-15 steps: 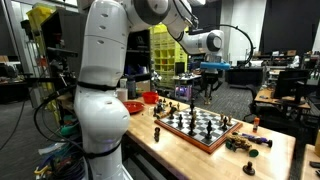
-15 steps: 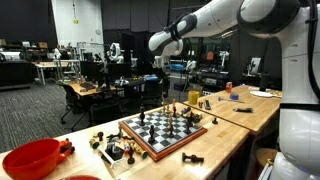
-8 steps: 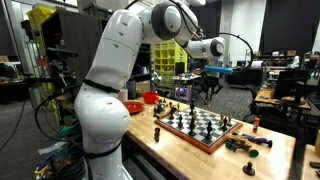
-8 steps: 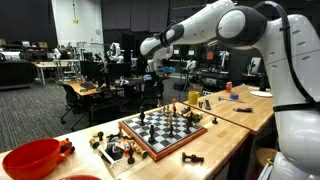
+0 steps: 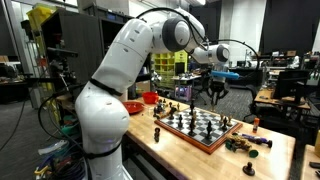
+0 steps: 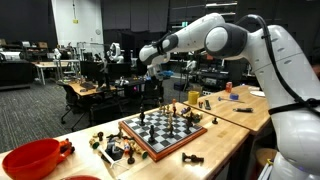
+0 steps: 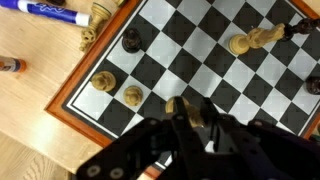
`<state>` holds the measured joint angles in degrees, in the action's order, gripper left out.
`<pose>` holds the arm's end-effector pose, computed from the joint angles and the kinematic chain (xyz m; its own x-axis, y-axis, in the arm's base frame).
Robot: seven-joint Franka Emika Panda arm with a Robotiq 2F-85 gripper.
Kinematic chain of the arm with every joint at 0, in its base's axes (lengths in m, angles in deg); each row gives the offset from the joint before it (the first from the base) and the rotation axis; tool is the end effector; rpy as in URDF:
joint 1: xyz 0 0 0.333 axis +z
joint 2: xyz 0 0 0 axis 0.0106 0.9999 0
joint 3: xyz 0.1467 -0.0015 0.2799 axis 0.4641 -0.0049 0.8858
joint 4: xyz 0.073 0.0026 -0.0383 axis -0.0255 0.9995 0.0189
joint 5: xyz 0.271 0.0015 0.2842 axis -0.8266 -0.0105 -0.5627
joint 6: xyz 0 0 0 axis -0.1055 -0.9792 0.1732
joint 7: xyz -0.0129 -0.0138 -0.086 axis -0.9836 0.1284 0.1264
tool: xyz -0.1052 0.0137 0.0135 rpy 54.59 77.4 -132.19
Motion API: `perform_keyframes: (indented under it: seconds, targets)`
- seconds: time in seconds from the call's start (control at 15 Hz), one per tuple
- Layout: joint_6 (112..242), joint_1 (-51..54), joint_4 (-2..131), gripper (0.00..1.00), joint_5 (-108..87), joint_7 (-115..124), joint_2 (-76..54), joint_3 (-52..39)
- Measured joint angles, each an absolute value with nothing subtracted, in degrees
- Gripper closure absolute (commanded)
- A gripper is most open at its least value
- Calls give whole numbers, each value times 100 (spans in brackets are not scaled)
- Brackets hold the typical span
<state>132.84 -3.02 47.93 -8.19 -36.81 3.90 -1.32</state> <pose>0.6784 -0.0429 0.3939 0.7799 0.5594 -0.2806 0.5524 -0.8261 -0.1117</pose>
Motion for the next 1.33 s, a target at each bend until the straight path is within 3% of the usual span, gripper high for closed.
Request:
perform_keyframes:
  seconds: [1.33]
  targets:
    - [12750,-503,3468,95,-838,-4038,1501,-106]
